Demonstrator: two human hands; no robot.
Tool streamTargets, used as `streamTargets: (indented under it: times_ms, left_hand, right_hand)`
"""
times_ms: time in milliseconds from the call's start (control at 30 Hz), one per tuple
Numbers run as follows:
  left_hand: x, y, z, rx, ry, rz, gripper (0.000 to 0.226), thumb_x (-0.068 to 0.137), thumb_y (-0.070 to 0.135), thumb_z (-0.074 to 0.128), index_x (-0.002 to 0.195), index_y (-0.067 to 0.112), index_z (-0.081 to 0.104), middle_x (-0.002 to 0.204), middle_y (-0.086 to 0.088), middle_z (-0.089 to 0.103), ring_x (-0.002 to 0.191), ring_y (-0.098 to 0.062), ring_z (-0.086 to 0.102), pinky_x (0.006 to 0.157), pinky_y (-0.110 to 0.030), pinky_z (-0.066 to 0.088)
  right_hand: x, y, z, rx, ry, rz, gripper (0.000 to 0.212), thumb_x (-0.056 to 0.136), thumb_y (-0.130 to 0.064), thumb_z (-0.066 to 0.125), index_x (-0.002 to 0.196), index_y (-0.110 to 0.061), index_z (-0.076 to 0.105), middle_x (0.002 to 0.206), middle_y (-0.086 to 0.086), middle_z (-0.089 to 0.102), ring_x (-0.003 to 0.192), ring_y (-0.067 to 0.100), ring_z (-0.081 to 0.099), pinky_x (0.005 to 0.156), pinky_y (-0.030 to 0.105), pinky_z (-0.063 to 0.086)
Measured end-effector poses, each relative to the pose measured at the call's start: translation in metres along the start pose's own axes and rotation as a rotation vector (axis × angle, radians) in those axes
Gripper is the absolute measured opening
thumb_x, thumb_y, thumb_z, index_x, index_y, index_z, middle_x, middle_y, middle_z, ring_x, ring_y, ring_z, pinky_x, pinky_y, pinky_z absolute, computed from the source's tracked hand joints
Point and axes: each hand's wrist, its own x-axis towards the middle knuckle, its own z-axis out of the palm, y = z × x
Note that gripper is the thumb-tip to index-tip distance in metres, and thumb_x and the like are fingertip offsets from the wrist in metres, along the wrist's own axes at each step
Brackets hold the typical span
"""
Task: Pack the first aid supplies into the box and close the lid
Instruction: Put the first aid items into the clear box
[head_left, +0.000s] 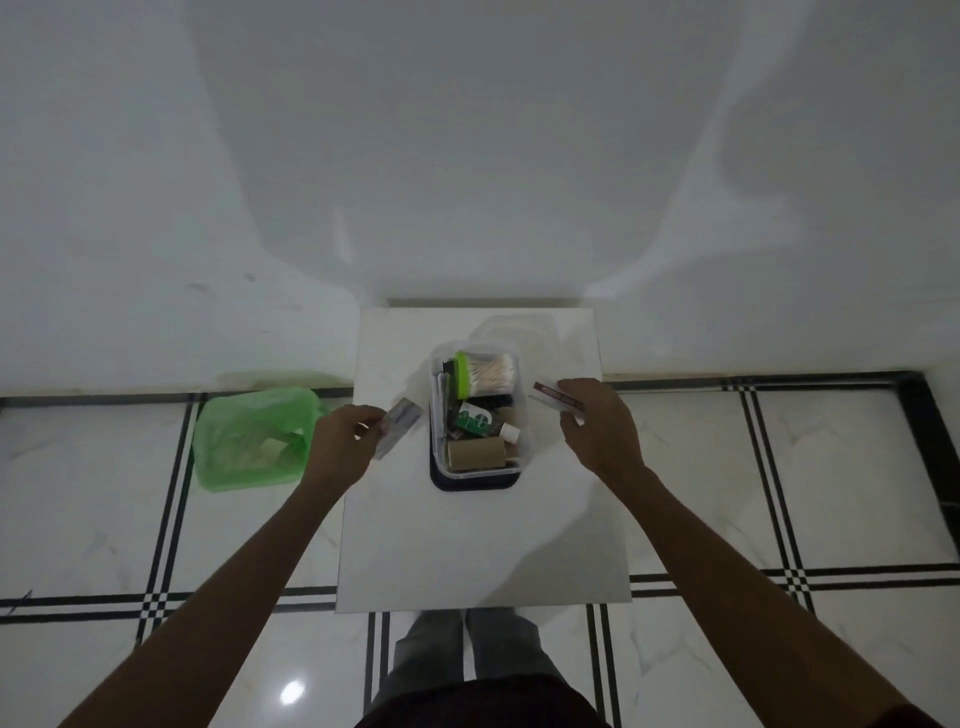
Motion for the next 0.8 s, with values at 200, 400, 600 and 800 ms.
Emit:
streamTargets:
  times_ms: [200,400,600,800]
  left_hand:
    - [-0.001,0.035,-0.018,-0.049,0.083,0.084,0.01,0.082,0.002,0.065,0.089,0.003,0.073,0.086,-0.013,0.071,0.068,-0.026,0.061,0.064,-0.023,0.045]
    - [-0.006,0.038,-0.011,-0.068,0.06,0.048,0.008,0.082,0.004,0.065,0.085,0.004,0.073,0.08,-0.012,0.071,0.066,-0.028,0.062,0.069,-0.039,0.052]
    - [-0.012,0.035,-0.006,-0.087,0.106,0.055,0.007,0.083,0.006,0.066,0.086,0.007,0.072,0.081,-0.004,0.068,0.063,-0.011,0.06,0.062,-0.029,0.048]
    - [-0.008,0.052,-0.004,-0.174,0.062,0.105,0.007,0.083,0.011,0.068,0.084,0.017,0.072,0.072,0.022,0.067,0.067,0.002,0.06,0.058,-0.017,0.049]
  right_hand:
    - [0.027,-0.034,-0.006,-0.048,-0.163,-0.141,0.031,0.08,0.007,0.053,0.106,-0.005,0.066,0.099,0.012,0.07,0.093,0.025,0.059,0.078,0.036,0.052]
    - [0.008,0.004,0.023,0.107,-0.214,0.174,0.044,0.072,0.012,0.057,0.114,-0.001,0.058,0.109,0.019,0.06,0.104,0.033,0.054,0.081,0.026,0.039]
    - [-0.006,0.014,0.035,-0.124,-0.501,0.11,0.058,0.069,0.0,0.07,0.123,-0.005,0.051,0.132,0.014,0.043,0.121,0.029,0.041,0.088,0.035,0.047]
    - [-0.023,0.028,0.041,-0.526,-0.67,0.045,0.067,0.067,-0.017,0.076,0.12,-0.009,0.037,0.122,0.012,0.039,0.107,0.029,0.042,0.077,0.039,0.048]
